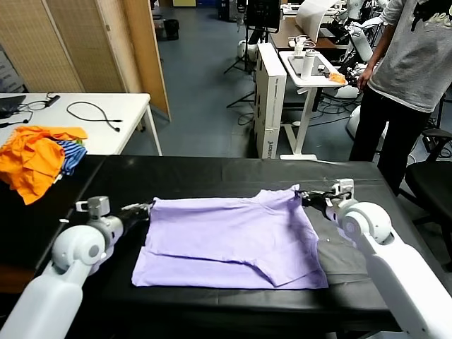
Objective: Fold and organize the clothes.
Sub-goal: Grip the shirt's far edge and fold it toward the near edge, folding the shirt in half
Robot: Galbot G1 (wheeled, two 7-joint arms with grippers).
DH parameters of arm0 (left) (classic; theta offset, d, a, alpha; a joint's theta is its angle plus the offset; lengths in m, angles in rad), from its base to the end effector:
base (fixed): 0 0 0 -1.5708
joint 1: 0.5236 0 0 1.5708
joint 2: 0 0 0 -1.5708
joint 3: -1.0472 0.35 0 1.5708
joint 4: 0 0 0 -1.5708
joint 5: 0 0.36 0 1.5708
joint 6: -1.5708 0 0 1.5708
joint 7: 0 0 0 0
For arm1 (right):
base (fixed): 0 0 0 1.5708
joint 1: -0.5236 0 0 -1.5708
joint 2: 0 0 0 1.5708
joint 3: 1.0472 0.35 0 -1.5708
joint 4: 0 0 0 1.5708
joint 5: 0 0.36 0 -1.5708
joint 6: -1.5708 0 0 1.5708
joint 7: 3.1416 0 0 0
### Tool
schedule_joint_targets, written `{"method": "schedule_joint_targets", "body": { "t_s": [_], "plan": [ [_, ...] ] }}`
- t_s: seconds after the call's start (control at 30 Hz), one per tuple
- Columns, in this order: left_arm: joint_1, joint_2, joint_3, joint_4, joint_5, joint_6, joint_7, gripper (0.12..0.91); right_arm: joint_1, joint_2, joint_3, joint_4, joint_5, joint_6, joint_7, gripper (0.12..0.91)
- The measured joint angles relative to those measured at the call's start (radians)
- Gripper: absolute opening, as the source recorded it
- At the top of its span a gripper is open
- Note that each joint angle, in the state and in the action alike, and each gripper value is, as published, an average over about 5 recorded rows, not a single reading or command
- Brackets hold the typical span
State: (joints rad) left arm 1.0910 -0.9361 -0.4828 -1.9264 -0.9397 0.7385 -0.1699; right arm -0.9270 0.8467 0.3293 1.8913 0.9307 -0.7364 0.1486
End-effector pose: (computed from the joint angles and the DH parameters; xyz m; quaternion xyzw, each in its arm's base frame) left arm 0.3286 0.1221 -0.2037 -0.1027 -0.9530 0.0733 0.2756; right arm 0.3593 -0.1073 -0.1791 0.1433 -0.9542 -0.0113 0.2622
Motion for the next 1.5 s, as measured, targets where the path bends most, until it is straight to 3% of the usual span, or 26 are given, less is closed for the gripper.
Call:
{"method": "schedule_joint_targets", "body": {
  "t_s": [0.23, 0.6, 1.1, 1.43, 1.5],
  "plan": [
    [0.108, 0.04, -0.044, -0.135, -0.021, -0.001, -0.017, 0.147, -0.138, -0.047, 0.062, 0.148, -0.012, 0.0, 0.055, 0.139],
    [0.223, 0.074, -0.089, -0.215, -0.03, -0.001, -0.026, 0.147, -0.311, -0.087, 0.108, 0.261, -0.041, 0.0, 0.058, 0.139],
    [0.344, 0.065, -0.136, -0.25, 0.027, -0.002, -0.024, 0.147, -0.514, -0.058, 0.194, 0.314, -0.087, 0.0, 0.06, 0.139],
    [0.407, 0.037, -0.149, -0.249, 0.066, -0.002, -0.017, 0.147, -0.568, -0.042, 0.184, 0.307, -0.104, 0.0, 0.062, 0.139],
    [0.416, 0.03, -0.151, -0.246, 0.069, -0.002, -0.016, 0.154, -0.571, -0.043, 0.189, 0.317, -0.098, 0.0, 0.064, 0.176]
  ]
}}
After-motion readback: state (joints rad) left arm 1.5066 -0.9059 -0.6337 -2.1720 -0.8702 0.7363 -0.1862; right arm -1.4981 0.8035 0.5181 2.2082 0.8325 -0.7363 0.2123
